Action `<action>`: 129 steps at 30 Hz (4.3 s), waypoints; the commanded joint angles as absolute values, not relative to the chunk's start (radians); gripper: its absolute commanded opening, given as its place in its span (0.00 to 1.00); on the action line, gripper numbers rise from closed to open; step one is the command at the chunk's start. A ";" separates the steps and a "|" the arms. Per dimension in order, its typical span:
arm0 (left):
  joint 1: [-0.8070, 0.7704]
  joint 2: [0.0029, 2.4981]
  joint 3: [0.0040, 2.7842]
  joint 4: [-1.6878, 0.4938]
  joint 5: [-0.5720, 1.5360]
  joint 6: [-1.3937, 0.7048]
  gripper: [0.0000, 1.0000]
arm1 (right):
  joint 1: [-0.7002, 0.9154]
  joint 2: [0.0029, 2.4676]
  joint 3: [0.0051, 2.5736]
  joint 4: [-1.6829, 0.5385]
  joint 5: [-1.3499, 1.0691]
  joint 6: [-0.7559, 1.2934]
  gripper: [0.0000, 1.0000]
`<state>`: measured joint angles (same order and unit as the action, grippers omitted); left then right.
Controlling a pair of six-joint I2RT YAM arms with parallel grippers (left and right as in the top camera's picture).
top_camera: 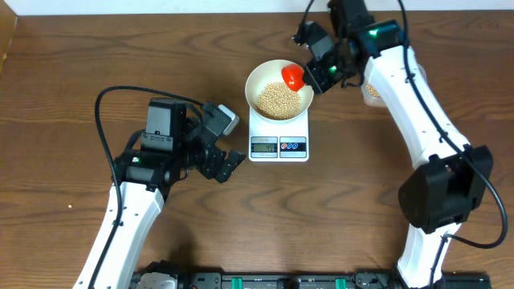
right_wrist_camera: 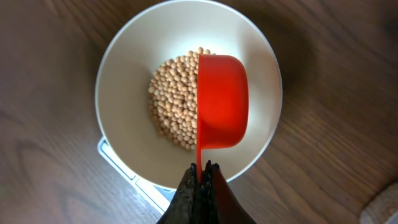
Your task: Scoop item into bowl and weigh 50g on scale
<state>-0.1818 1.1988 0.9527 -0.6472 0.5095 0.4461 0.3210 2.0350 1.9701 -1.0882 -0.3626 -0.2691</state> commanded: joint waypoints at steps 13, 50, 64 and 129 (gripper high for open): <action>-0.185 1.202 0.949 -0.648 0.504 0.455 0.93 | 0.259 2.000 1.996 -1.087 -0.527 -0.248 0.01; -0.185 1.202 0.949 -0.648 0.504 0.455 0.93 | 0.006 1.880 1.997 -1.143 -0.817 -0.224 0.01; -0.185 1.202 0.949 -0.648 0.504 0.455 0.93 | -0.314 1.842 1.997 -1.306 -0.701 -0.260 0.01; -0.185 1.202 0.949 -0.648 0.504 0.455 0.93 | -0.295 1.871 1.700 -1.007 -0.508 0.236 0.01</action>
<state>-0.1818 1.1988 0.9527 -0.6468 0.5095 0.4461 -0.2852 1.8694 1.7573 -1.0340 -0.4107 0.1070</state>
